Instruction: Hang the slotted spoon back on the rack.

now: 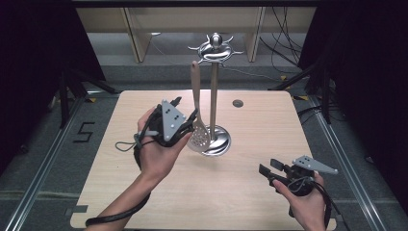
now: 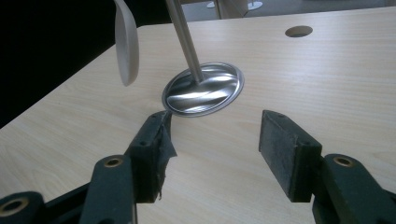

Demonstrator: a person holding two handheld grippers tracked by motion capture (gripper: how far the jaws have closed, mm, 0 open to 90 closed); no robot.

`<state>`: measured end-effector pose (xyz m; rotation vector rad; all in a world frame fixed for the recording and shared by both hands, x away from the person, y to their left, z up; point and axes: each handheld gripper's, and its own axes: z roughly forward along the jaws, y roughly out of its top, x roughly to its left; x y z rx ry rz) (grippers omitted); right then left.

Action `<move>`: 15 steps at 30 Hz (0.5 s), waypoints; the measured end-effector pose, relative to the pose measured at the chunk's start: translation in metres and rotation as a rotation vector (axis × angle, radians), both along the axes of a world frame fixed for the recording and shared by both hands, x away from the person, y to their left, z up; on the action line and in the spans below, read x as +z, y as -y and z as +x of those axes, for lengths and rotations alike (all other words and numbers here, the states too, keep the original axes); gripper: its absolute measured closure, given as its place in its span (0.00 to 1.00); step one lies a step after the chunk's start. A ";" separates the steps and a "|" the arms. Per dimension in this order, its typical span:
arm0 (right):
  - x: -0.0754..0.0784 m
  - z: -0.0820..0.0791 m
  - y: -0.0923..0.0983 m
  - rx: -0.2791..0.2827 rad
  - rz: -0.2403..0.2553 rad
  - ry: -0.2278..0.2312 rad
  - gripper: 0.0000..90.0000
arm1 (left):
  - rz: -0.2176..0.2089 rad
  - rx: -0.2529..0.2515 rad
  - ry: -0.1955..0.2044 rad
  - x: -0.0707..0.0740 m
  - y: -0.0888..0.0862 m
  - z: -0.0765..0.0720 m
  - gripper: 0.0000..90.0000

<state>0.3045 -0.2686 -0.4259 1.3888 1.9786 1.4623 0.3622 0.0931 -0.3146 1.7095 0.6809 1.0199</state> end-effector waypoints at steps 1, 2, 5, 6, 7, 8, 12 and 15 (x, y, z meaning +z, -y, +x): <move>0.000 0.000 0.000 0.002 0.001 -0.004 0.49 | -0.003 -0.009 -0.009 -0.003 -0.006 -0.001 0.48; 0.000 0.000 0.000 0.002 0.001 -0.004 0.49 | -0.003 -0.009 -0.009 -0.003 -0.006 -0.001 0.47; 0.000 0.000 0.000 -0.001 -0.016 -0.005 0.49 | -0.019 -0.017 -0.045 -0.015 -0.023 -0.007 0.47; 0.001 -0.003 -0.003 -0.015 0.007 -0.048 0.49 | -0.025 -0.019 -0.062 -0.020 -0.029 -0.009 0.47; 0.001 -0.002 -0.003 -0.010 0.020 -0.041 0.49 | -0.020 -0.017 -0.077 -0.026 -0.035 -0.012 0.46; 0.001 -0.002 -0.003 -0.010 0.020 -0.041 0.49 | -0.016 -0.017 -0.091 -0.032 -0.041 -0.014 0.46; 0.000 -0.001 0.001 -0.011 -0.027 -0.013 0.49 | -0.027 -0.017 -0.169 -0.061 -0.068 -0.020 0.46; -0.004 0.002 0.000 -0.005 -0.021 0.001 0.48 | -0.007 0.005 -0.221 -0.099 -0.093 -0.030 0.46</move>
